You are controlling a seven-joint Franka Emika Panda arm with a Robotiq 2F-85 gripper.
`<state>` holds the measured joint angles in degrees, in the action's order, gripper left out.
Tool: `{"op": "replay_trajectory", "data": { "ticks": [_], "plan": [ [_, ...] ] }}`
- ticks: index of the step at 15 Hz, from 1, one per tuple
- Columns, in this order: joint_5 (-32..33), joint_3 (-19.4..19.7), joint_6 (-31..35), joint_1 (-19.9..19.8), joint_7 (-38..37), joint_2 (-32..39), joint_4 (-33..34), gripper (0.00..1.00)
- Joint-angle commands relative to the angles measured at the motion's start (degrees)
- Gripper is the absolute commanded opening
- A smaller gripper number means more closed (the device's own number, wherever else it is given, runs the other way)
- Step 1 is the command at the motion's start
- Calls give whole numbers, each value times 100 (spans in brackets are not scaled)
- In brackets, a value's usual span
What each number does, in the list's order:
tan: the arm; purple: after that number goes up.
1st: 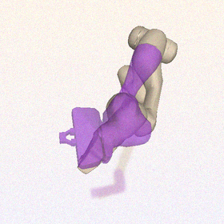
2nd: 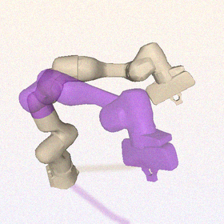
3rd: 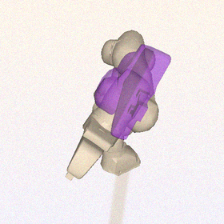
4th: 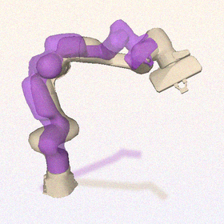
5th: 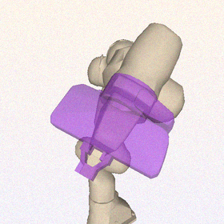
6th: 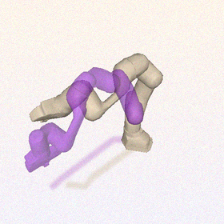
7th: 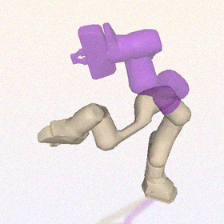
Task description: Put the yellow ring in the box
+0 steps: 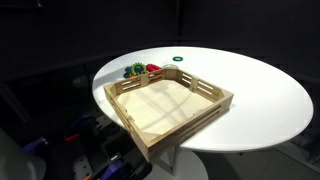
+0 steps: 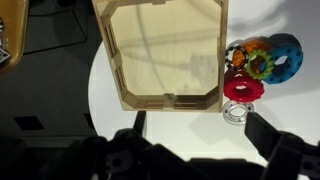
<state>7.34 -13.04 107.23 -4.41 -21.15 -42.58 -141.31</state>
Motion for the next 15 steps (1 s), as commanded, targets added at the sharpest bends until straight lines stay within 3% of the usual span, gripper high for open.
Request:
{"op": "replay_trajectory", "data": {
  "ticks": [1, 15],
  "plan": [
    [-43, 93, 224, 105, -65, 377, 121, 100],
    [-1030, 217, 1746, 674, 10, 2326, 68, 100]
  ]
}}
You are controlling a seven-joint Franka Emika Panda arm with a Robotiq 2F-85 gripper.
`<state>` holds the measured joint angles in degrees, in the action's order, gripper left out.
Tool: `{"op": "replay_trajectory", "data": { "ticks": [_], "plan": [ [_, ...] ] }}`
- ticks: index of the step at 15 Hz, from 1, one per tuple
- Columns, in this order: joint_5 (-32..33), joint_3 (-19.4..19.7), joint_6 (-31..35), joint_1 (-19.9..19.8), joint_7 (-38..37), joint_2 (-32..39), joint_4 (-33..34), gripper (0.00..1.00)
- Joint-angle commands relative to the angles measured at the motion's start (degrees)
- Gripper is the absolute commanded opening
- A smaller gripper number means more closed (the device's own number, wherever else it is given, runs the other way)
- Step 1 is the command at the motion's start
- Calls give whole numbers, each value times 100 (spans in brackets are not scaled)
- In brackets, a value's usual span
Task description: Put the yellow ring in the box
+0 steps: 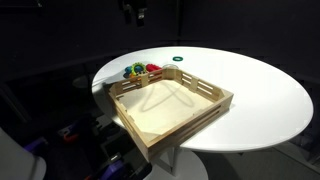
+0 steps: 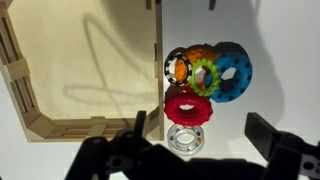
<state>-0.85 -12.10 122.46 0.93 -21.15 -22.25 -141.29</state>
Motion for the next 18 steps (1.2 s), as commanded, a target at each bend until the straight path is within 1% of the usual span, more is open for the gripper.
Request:
{"op": "replay_trajectory", "data": {
  "ticks": [1, 3, 4, 9, 18],
  "plan": [
    [-261, 136, 302, 168, 31, 375, 60, 100],
    [-334, 210, 336, 220, 178, 436, 92, 100],
    [-162, 139, 299, 193, -3, 393, 9, 100],
    [-219, 183, 390, 225, 25, 470, 5, 100],
    [-115, 104, 761, 325, -162, 1054, -127, 100]
  ]
}}
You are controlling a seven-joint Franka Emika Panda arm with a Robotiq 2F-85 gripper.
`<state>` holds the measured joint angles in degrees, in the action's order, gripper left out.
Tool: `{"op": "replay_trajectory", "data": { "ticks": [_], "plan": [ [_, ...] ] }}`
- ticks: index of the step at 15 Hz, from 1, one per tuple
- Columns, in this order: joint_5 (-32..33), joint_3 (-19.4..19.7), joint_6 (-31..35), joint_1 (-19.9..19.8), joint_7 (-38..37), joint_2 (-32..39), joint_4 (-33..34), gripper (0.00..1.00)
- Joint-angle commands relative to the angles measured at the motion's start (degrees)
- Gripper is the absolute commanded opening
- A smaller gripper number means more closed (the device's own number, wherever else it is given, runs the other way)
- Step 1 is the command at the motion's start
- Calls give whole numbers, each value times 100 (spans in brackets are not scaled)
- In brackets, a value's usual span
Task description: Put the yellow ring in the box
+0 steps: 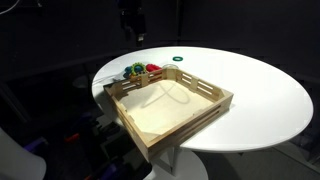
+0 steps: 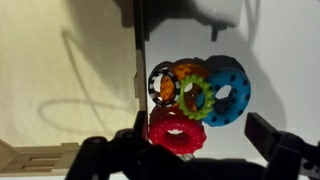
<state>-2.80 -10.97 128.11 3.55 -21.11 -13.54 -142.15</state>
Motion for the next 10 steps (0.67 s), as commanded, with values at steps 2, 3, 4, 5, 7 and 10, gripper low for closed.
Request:
{"op": "replay_trajectory", "data": {
  "ticks": [2, 3, 4, 5, 7, 10],
  "plan": [
    [107, -26, 334, 106, -182, 345, -83, 100],
    [113, -37, 406, 136, -190, 436, -95, 100],
    [136, -50, 494, 169, -207, 532, -94, 100],
    [157, -59, 568, 205, -216, 623, -85, 100],
    [241, -77, 660, 265, -272, 815, -40, 100],
    [406, -56, 738, 335, -401, 1065, 13, 100]
  ]
}}
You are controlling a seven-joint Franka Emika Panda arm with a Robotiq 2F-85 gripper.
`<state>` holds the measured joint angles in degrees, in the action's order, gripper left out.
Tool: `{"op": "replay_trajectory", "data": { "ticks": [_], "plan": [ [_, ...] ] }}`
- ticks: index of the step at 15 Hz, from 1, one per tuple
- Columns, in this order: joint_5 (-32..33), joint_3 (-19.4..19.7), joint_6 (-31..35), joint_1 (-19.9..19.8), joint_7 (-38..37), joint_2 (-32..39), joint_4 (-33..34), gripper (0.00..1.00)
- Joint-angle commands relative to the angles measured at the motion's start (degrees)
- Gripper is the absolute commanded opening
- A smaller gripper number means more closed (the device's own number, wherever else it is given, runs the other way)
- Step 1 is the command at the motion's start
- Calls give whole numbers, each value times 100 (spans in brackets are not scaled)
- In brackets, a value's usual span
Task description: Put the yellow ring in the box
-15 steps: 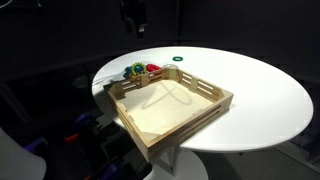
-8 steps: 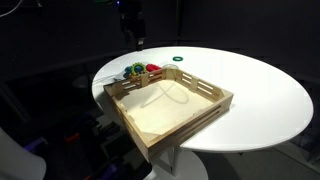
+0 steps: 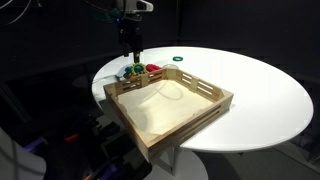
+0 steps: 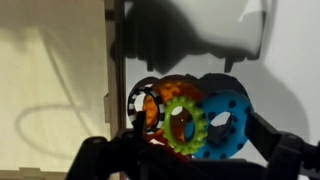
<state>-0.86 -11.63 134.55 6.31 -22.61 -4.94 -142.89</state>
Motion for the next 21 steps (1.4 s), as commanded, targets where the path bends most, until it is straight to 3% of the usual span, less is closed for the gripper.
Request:
{"op": "replay_trajectory", "data": {
  "ticks": [1, 2, 6, 13, 21],
  "plan": [
    [274, 26, 117, 75, -295, 277, 95, 100],
    [317, 39, 131, 87, -317, 333, 104, 100],
    [454, 79, 158, 117, -383, 494, 143, 56],
    [409, 100, 123, 166, -361, 415, 207, 4],
    [175, 160, 115, 146, -184, 140, 234, 5]
  ]
}}
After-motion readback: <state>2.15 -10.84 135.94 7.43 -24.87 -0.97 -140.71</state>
